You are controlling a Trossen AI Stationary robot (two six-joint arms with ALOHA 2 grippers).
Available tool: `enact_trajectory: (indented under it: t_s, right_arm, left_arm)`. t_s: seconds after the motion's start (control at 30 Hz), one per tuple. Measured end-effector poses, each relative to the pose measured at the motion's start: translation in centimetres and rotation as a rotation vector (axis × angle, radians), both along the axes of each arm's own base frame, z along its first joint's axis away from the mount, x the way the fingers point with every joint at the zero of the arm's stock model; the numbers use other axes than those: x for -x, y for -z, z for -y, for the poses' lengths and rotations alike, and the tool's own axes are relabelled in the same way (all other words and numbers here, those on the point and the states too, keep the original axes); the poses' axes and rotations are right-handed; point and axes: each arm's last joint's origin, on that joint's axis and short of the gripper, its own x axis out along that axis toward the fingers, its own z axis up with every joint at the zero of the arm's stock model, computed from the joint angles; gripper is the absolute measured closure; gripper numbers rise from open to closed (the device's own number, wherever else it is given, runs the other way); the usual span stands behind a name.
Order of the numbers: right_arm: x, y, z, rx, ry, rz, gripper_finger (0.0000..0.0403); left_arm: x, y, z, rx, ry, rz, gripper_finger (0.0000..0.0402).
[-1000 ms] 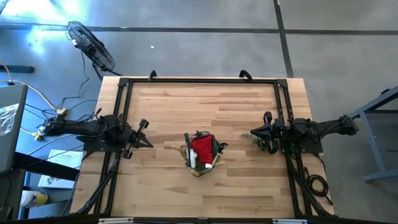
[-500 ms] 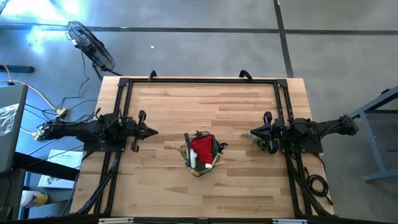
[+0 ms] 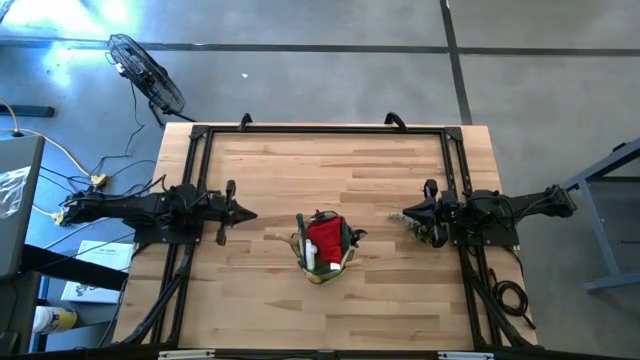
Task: Pick & Place Garden tools in Gardening bag
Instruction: Return to Home Position
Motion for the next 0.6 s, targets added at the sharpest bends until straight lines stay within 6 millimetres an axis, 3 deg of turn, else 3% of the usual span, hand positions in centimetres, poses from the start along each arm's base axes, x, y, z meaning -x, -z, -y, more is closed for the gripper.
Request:
enact_trajectory:
  t_s: [0.6]
  right_arm:
    - [0.0, 0.01, 0.0, 0.0, 0.0, -0.001, 0.0399]
  left_arm:
    - [-0.18, 0.28, -0.02, -0.002, -0.007, -0.033, 0.0402]
